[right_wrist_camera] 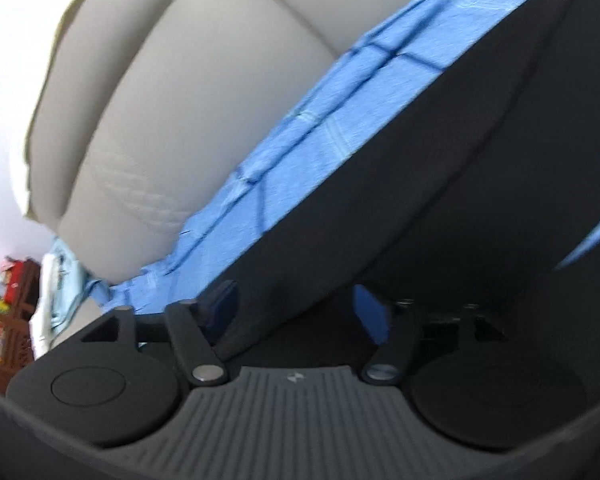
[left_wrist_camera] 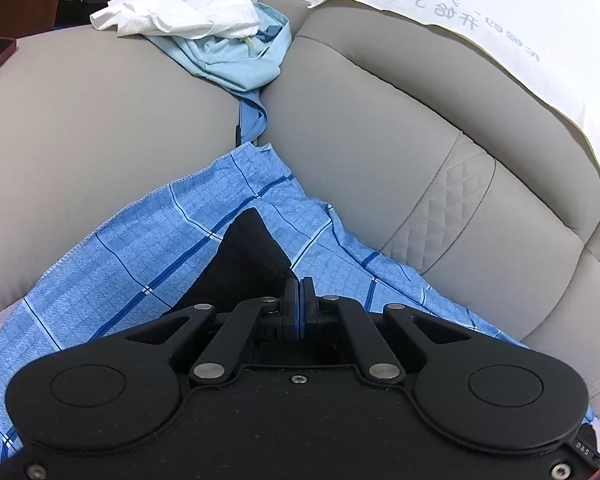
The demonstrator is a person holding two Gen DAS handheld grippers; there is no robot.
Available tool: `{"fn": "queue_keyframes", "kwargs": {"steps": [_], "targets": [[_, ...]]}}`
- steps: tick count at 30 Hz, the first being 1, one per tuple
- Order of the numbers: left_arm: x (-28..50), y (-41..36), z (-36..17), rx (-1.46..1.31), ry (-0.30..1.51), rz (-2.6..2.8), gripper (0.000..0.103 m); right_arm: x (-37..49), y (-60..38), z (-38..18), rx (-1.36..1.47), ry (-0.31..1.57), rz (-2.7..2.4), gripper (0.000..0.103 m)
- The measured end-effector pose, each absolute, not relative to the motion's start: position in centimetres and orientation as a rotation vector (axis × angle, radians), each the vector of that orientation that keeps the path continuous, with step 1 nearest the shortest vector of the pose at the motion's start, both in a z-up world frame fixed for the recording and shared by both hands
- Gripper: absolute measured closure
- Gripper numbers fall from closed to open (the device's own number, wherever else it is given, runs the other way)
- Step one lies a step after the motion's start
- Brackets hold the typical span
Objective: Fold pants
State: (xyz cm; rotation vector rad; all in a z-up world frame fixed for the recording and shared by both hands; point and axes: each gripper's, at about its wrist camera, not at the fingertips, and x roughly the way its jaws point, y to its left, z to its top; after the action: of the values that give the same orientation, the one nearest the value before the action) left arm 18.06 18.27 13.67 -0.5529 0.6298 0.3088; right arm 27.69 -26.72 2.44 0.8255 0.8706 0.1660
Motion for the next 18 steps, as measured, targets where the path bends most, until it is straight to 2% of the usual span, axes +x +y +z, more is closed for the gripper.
{"fn": "queue_keyframes", "kwargs": {"steps": [4,8,10,12,13,14,15,18], "targets": [[18.2,18.5,13.8,-0.563,0.627,0.312,0.101,29.3,-24.9,1.1,0.950,0.880,0.220,0.022],[18.1,18.8,13.7,-0.566,0.627,0.311,0.101,30.3,-23.2,0.9,0.949,0.823,0.198,0.023],[18.1,18.8,13.7,-0.568,0.627,0.314,0.101,30.6,-23.2,1.2,0.913,0.776,0.122,0.040],[18.0,19.0,13.5,-0.572,0.626,0.316,0.101,31.3,-23.6,1.3,0.857,0.751,0.005,0.069],[17.9,19.1,13.4,-0.575,0.627,0.316,0.101,31.6,-24.2,1.4,0.843,0.739,-0.056,0.075],[17.9,19.3,13.2,-0.582,0.630,0.312,0.101,31.7,-25.0,1.4,0.838,0.729,-0.107,0.090],[17.7,19.4,13.0,-0.593,0.636,0.306,0.101,31.6,-25.8,1.5,0.835,0.722,-0.140,0.095],[16.9,19.2,12.6,-0.604,0.640,0.278,0.101,29.1,-27.3,3.4,0.786,0.634,-0.147,0.097]]}}
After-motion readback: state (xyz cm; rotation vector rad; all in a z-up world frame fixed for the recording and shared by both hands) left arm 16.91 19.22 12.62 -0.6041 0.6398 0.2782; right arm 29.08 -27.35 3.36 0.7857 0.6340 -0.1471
